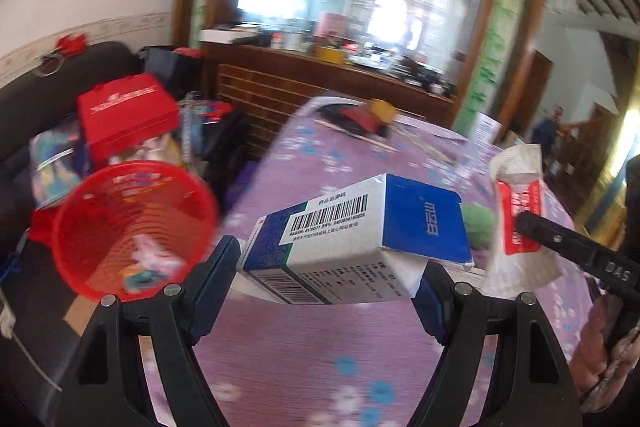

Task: Collect trash
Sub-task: 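Carry both tools over the red wastebasket and open them to drop the items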

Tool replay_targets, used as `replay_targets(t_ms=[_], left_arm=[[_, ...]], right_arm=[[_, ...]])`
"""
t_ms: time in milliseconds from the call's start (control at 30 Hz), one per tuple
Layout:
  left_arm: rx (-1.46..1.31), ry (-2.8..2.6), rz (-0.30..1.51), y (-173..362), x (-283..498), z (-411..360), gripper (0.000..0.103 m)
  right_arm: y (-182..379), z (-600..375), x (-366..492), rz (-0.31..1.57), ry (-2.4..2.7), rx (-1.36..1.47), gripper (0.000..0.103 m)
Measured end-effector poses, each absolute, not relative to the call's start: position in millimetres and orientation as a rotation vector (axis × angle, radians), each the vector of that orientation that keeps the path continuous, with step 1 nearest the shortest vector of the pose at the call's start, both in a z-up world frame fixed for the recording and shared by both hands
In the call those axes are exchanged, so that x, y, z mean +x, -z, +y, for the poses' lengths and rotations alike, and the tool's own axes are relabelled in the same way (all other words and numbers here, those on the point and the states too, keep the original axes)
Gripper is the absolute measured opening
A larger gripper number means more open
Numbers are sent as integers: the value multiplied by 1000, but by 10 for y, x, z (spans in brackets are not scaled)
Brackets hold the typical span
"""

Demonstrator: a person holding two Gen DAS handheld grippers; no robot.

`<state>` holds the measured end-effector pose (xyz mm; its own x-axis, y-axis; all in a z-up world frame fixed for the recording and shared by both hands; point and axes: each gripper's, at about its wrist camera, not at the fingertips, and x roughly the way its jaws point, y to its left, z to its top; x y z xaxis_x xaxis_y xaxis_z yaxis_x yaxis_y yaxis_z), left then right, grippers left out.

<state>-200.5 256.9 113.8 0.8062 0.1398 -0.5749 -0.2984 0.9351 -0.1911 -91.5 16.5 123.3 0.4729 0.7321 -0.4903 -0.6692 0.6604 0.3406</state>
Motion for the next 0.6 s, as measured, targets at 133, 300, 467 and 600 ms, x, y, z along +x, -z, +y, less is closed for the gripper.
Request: replay_targets(t_ms=[133, 300, 467, 600], left_arm=[[-328, -357, 596, -1044, -2105, 3177, 79], [-382, -458, 621, -872, -2124, 3807, 79], [-443, -488, 619, -768, -2120, 4166, 79], [-531, -485, 581, -721, -2195, 4378, 89]], right_arm=[[-1305, 870, -908, 666, -953, 46, 19], [-1334, 1673, -852, 674, -1030, -21, 20], [-1280, 2326, -787, 691, -1071, -73, 20], [-1149, 2789, -671, 742, -1106, -101, 36]])
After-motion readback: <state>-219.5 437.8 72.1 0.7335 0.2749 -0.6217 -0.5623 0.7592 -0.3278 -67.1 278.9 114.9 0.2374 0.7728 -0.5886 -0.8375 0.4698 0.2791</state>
